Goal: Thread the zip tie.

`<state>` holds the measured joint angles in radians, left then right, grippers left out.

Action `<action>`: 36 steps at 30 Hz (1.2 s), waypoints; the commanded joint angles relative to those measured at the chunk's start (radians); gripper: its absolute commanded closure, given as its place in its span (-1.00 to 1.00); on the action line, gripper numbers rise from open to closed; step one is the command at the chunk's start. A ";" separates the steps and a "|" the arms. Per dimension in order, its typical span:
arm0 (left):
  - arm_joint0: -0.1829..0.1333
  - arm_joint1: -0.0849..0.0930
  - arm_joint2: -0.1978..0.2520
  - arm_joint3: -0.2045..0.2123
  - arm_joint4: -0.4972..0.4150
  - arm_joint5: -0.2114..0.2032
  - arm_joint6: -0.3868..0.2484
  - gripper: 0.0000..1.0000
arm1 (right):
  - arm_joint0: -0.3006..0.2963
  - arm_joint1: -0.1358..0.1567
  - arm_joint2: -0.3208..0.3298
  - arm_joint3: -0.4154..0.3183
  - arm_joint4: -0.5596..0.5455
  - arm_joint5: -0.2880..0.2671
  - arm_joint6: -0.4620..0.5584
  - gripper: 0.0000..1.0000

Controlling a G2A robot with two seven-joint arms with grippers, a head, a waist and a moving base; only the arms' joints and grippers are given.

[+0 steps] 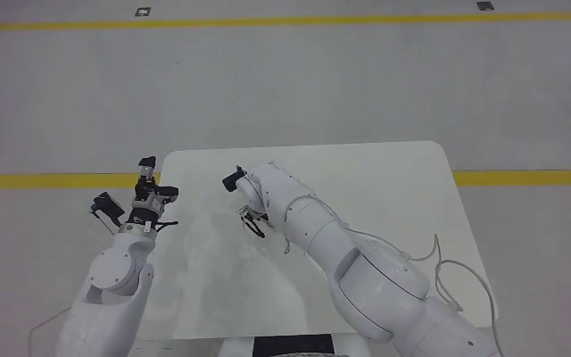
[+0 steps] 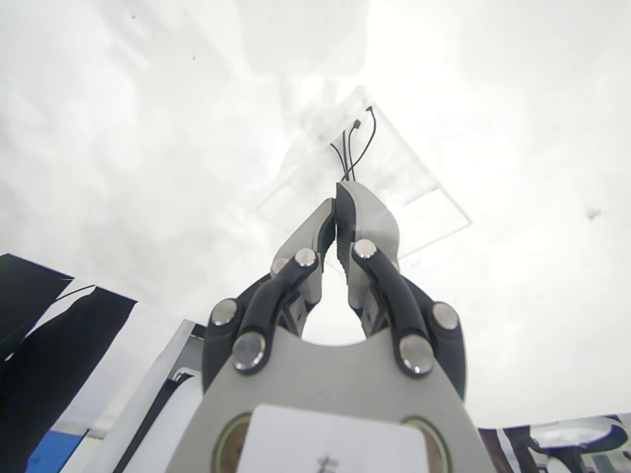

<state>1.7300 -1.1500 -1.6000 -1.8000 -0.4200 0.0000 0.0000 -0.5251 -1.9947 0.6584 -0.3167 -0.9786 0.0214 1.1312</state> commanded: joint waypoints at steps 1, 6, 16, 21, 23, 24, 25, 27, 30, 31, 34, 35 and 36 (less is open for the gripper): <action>0.000 0.000 0.000 0.000 0.000 0.000 0.000 -1.00 | 0.010 0.001 0.008 0.008 0.011 -0.014 0.009 1.00; 0.000 0.000 0.000 0.000 0.000 0.000 0.000 -1.00 | 0.029 0.006 0.026 0.016 0.039 -0.046 0.041 1.00; 0.000 0.000 0.000 0.000 0.000 0.000 0.000 -1.00 | 0.053 0.038 0.087 0.010 0.120 -0.127 0.087 1.00; 0.000 0.000 0.000 0.000 0.000 0.000 0.000 -1.00 | 0.060 0.068 0.131 0.003 0.169 -0.177 0.089 1.00; 0.000 0.000 0.000 0.000 0.000 0.000 0.000 -1.00 | 0.059 0.083 0.157 -0.005 0.201 -0.202 0.083 1.00; 0.000 0.000 0.000 0.000 0.000 0.000 0.000 -1.00 | 0.058 0.090 0.167 -0.009 0.211 -0.212 0.082 1.00; 0.000 0.000 0.000 0.000 0.000 0.000 0.000 -1.00 | 0.055 0.100 0.185 -0.016 0.233 -0.224 0.075 1.00; 0.000 0.000 0.000 0.000 0.000 0.000 0.000 -1.00 | 0.050 0.116 0.213 -0.028 0.267 -0.251 0.067 1.00; 0.000 0.000 0.000 0.000 0.000 0.000 0.000 -1.00 | 0.034 0.146 0.265 -0.057 0.327 -0.294 0.056 1.00; 0.000 0.000 0.000 0.000 0.000 0.000 0.000 -1.00 | 0.028 0.155 0.276 -0.069 0.335 -0.301 0.058 1.00; 0.000 0.000 0.000 0.000 0.000 0.000 0.000 -1.00 | -0.004 0.183 0.314 -0.127 0.366 -0.322 0.059 1.00; 0.000 0.000 0.000 0.000 0.000 0.000 0.000 -1.00 | -0.015 0.191 0.325 -0.148 0.375 -0.322 0.059 1.00; 0.000 0.000 0.000 0.000 0.000 0.000 0.000 -1.00 | -0.032 0.202 0.339 -0.177 0.382 -0.321 0.064 1.00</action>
<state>1.7300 -1.1500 -1.6000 -1.8000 -0.4200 0.0000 0.0000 -0.5436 -1.8016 0.9857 -0.4682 -0.6023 -0.3010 1.1915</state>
